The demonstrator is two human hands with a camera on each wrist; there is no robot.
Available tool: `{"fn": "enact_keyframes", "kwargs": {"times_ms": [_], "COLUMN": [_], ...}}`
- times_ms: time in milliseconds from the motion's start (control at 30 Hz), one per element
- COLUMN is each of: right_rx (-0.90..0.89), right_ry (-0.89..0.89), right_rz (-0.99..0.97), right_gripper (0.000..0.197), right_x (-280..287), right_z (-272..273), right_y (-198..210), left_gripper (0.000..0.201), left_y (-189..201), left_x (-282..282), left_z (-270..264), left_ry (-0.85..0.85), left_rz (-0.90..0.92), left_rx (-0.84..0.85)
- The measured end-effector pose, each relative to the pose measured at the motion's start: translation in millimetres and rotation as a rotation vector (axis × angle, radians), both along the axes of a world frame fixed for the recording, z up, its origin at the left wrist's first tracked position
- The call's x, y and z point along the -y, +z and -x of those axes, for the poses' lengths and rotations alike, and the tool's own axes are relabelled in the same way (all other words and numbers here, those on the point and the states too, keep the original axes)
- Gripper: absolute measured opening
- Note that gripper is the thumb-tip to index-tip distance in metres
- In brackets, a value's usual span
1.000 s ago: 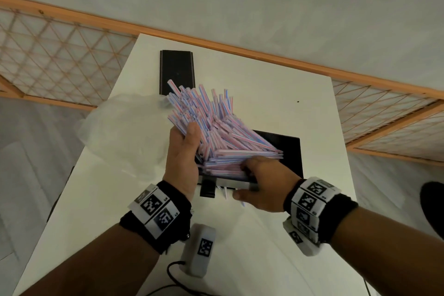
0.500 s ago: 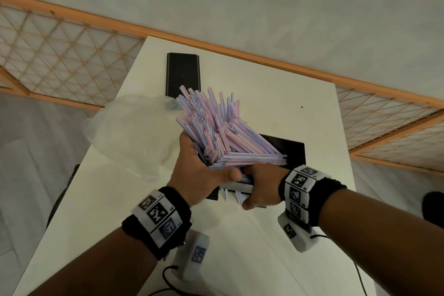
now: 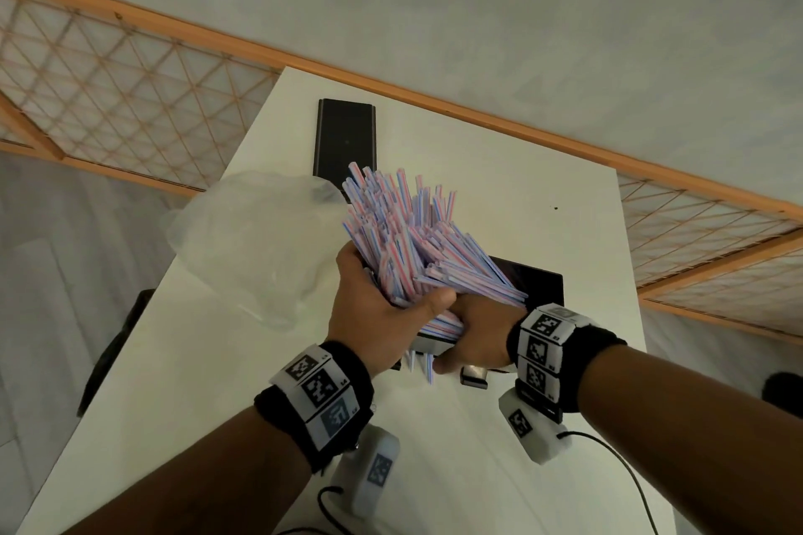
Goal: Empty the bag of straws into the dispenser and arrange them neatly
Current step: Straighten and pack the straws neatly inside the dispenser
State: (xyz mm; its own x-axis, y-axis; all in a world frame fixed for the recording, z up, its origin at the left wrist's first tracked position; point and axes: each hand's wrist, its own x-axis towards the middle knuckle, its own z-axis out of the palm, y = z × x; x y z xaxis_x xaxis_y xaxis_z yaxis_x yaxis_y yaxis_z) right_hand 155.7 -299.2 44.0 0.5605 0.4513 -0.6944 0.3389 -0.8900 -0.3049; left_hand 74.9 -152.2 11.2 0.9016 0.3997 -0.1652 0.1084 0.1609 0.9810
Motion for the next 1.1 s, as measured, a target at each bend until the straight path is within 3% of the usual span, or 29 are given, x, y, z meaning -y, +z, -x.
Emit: {"fn": "enact_keyframes", "kwargs": {"times_ms": [133,233,333,467,567,700,833,933,1100], "right_rx": [0.041,0.053,0.046,0.168,0.271,0.209,0.246,0.112,-0.055], "right_ry": [0.03,0.013,-0.005,0.056,0.102,0.145,0.148,0.122,0.09], "right_rz": [-0.004,-0.035,0.005,0.125,0.063,0.008,0.027,0.046,0.16], "right_gripper": [0.101,0.105,0.09,0.069,0.049,0.032,0.026,0.018,0.048], "right_x": [2.0,4.9,7.7,15.8,20.7,14.1,9.3,3.6,-2.1], "right_z": [-1.7,-2.2,-3.3,-0.5,4.8,13.7,9.7,10.5,-1.7], "right_y": [-7.4,-9.6,-5.0,9.1,15.4,9.3,-0.2,-1.8,-7.8], "left_gripper": [0.094,0.086,0.077,0.087,0.078,0.075,0.07,0.067,0.068], "left_y": [-1.7,-2.1,-0.5,-4.4,-9.7,-17.3,-17.6,-14.8,-6.9], "left_x": [-1.0,-2.1,-3.0,-2.8,-3.1,-1.2,-1.0,0.7,1.2], "left_z": [-1.7,-1.9,-1.9,-0.5,-1.7,-2.6,-1.4,0.6,1.6], "left_ry": [0.022,0.033,0.067,0.024,-0.022,-0.031,-0.013,0.015,-0.003], "left_rz": [-0.081,-0.129,-0.176,-0.186,-0.253,-0.22,-0.181,-0.141,-0.04], "left_rx": [-0.031,-0.066,-0.095,-0.107,-0.154,-0.144,-0.114,-0.057,-0.036]}}
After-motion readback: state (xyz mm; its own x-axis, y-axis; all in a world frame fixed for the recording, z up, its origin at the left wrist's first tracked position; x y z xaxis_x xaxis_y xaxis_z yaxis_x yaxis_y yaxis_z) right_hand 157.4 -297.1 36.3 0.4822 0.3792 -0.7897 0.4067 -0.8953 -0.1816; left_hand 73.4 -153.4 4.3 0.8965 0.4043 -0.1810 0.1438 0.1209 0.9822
